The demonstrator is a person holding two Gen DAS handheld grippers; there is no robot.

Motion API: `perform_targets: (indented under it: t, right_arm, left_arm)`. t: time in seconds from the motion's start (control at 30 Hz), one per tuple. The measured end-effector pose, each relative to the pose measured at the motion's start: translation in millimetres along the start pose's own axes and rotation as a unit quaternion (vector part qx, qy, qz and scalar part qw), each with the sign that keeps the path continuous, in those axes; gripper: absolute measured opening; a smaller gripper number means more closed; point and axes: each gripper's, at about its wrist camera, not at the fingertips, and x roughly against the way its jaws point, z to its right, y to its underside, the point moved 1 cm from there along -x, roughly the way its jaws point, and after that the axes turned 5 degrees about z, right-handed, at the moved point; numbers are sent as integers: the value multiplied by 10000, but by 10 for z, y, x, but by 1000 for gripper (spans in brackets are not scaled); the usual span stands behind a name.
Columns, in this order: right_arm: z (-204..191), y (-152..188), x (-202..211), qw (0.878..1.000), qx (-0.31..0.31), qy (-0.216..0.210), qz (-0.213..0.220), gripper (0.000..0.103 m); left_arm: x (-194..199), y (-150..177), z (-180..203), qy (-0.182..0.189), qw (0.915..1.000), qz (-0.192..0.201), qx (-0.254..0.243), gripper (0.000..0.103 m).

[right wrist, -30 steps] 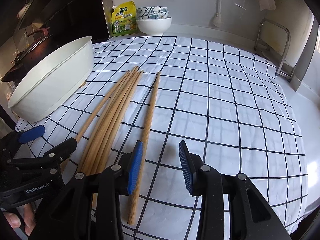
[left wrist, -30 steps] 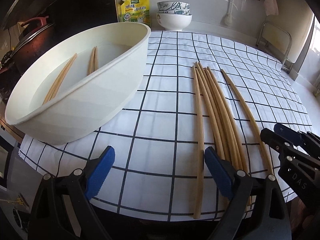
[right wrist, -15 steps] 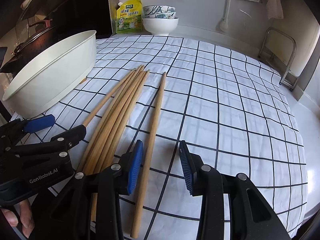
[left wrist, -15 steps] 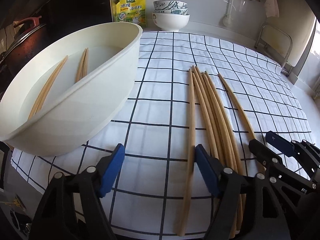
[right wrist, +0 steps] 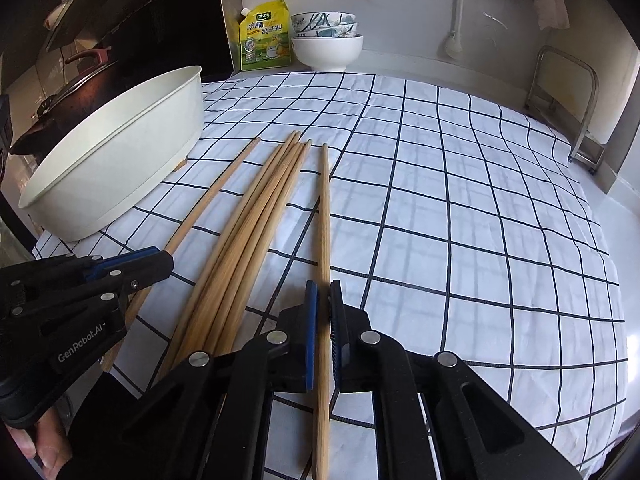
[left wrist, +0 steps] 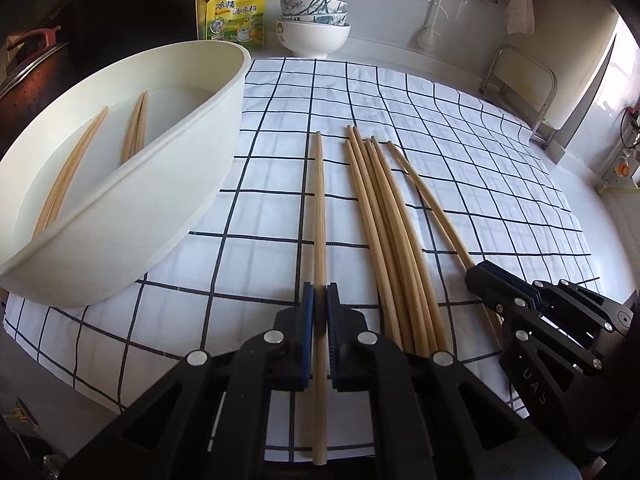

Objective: Organize utensils
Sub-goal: 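Close the left tool on a bamboo chopstick while the right tool grasps another, then lift both held chopsticks and carry them over the white water basin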

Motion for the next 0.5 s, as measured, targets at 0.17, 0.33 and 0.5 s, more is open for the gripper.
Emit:
perform_targets:
  t: [0.17, 0.33, 0.5]
  right_arm:
    - [33, -15, 64, 9999, -124, -58, 72, 6]
    - [70, -31, 132, 9996, -225, -75, 152, 6]
    - [63, -83, 250, 9991, -308, -94, 283, 6]
  left_arm:
    - [90, 11, 18, 88, 9999, 58, -21, 7]
    - [200, -19, 38, 139, 9998, 154, -61, 7]
    - [342, -94, 44, 241, 9992, 305, -88, 7]
